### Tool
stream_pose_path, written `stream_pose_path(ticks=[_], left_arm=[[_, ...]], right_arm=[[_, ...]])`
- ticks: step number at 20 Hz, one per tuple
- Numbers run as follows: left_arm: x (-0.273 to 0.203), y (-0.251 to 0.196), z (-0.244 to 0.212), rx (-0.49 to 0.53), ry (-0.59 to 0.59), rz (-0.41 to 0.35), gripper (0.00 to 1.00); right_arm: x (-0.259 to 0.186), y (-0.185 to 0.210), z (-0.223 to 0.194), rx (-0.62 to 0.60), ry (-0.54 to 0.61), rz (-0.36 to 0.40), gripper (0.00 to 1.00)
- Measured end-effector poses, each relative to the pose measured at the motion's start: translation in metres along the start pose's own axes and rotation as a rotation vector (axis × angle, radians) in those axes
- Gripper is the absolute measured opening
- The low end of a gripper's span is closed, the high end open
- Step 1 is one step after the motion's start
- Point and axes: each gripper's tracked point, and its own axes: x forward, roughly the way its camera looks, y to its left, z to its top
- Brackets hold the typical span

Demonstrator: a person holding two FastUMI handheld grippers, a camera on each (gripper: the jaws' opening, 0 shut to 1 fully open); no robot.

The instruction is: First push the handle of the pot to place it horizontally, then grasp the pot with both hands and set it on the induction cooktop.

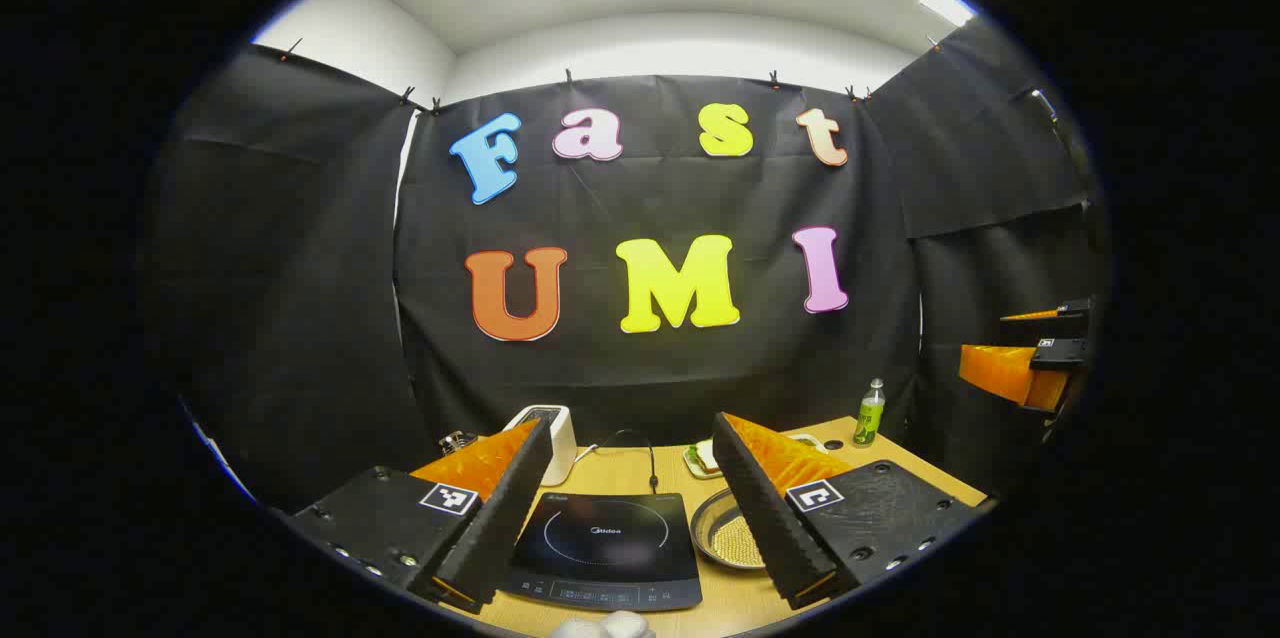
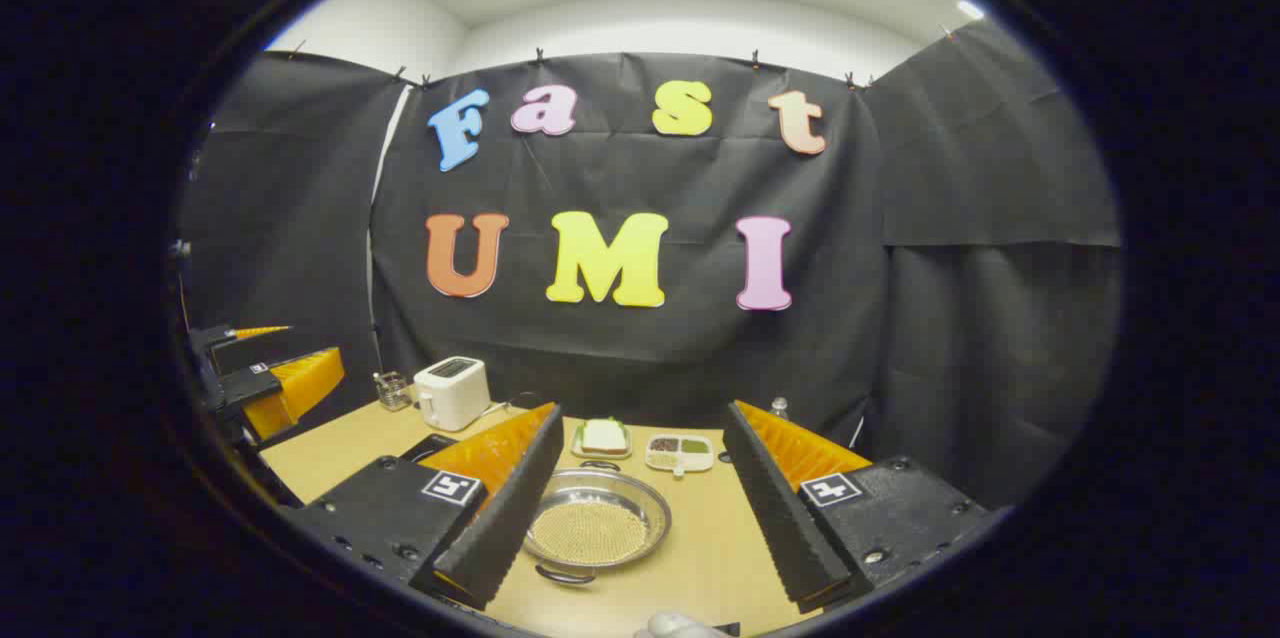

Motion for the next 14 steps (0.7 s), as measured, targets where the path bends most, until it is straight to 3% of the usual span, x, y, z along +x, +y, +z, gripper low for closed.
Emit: stream_pose_path(ticks=[11, 14], left_arm=[[-0.008, 0.017, 0.001, 0.008, -0.012, 0.019, 0.96], [-0.013, 0.026, -0.002, 0.005, -0.009, 0.039, 0.96]], right_arm=[[0.002, 0.021, 0.002, -0.018, -0.014, 0.03, 1.0], [0.01, 0.04, -0.007, -0.026, 0.014, 0.081, 1.0]])
